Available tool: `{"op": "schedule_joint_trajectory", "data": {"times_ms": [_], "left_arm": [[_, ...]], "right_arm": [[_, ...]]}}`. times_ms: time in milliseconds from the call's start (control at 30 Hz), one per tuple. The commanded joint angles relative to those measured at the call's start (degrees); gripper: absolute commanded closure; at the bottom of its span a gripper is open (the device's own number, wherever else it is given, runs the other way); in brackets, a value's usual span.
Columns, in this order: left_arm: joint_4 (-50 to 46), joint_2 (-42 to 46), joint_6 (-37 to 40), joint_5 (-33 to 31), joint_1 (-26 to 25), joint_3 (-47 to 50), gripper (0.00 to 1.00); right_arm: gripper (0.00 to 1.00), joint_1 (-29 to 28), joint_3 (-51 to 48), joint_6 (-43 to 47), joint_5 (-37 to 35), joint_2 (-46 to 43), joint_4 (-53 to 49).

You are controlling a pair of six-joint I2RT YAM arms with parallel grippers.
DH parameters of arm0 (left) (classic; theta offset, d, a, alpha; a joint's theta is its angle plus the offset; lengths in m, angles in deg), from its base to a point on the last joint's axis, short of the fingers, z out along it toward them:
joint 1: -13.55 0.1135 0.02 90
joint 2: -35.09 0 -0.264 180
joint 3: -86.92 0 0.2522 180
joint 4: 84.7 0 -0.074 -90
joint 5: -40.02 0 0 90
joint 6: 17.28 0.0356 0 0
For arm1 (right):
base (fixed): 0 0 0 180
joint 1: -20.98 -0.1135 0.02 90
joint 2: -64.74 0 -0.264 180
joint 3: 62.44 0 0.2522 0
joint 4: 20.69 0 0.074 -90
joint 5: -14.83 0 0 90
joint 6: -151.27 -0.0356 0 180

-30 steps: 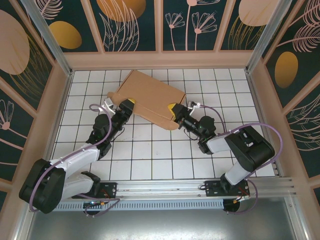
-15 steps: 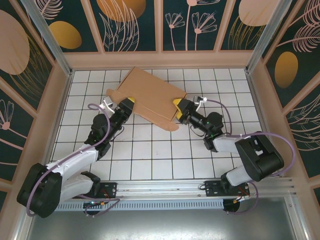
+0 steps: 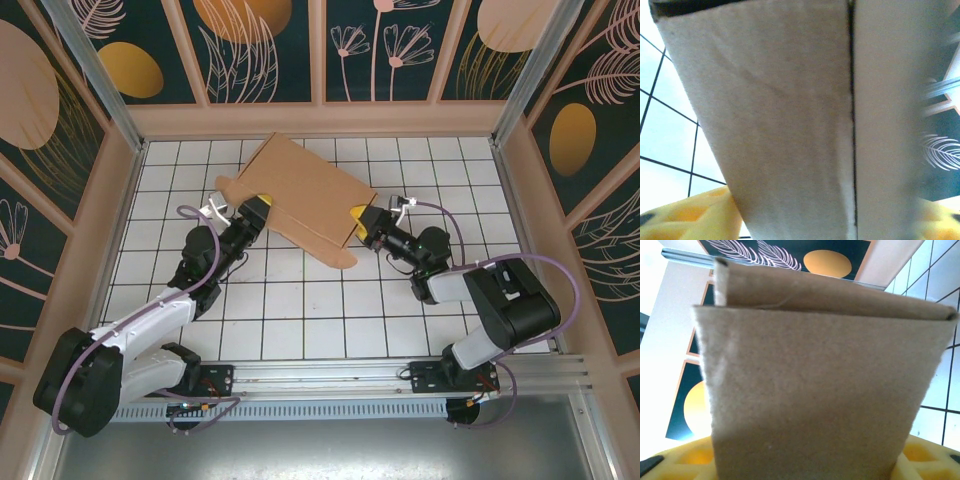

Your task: Fold the paper box

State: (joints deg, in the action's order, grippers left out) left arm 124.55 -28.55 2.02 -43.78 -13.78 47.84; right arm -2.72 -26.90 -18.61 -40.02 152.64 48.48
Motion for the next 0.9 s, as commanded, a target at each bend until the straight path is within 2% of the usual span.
{"op": "schedule_joint_trajectory", "data": {"times_ms": [0,67,133,233,300,400,500,867], "left_arm": [[-3.6,1.0,0.6,0.7,0.0,-2.6,0.25],[-8.8,2.5,2.1,0.3,-0.1,-3.9,0.16],[-15.8,4.2,2.6,0.1,0.0,-5.3,0.12],[-23.9,7.2,2.5,-0.1,-0.1,-7.2,0.13],[-30.0,8.9,2.3,-0.7,-0.2,-9.2,0.18],[-36.7,9.0,2.0,-0.4,-1.7,-13.6,0.20],[-38.6,7.6,1.4,-0.6,-4.7,-17.3,0.22],[-32.9,0.0,-3.4,1.7,-8.8,-19.1,0.22]], "right_arm": [[0.47,0.1,-1.3,1.3,-1.4,-2.8,3.3],[0.48,0.2,-1.9,4.0,-3.5,-6.3,-1.9],[0.48,0.0,-1.9,9.5,-6.7,-11.6,-11.3],[0.48,-0.7,-0.6,18.9,-12.7,-19.3,-25.8],[0.49,-1.0,0.1,22.3,-15.9,-22.2,-31.4],[0.49,-1.1,0.3,23.2,-16.8,-23.5,-32.8],[0.49,-1.7,0.4,23.0,-16.9,-23.1,-32.6],[0.49,-2.6,0.3,22.6,-16.5,-23.7,-32.3]]}}
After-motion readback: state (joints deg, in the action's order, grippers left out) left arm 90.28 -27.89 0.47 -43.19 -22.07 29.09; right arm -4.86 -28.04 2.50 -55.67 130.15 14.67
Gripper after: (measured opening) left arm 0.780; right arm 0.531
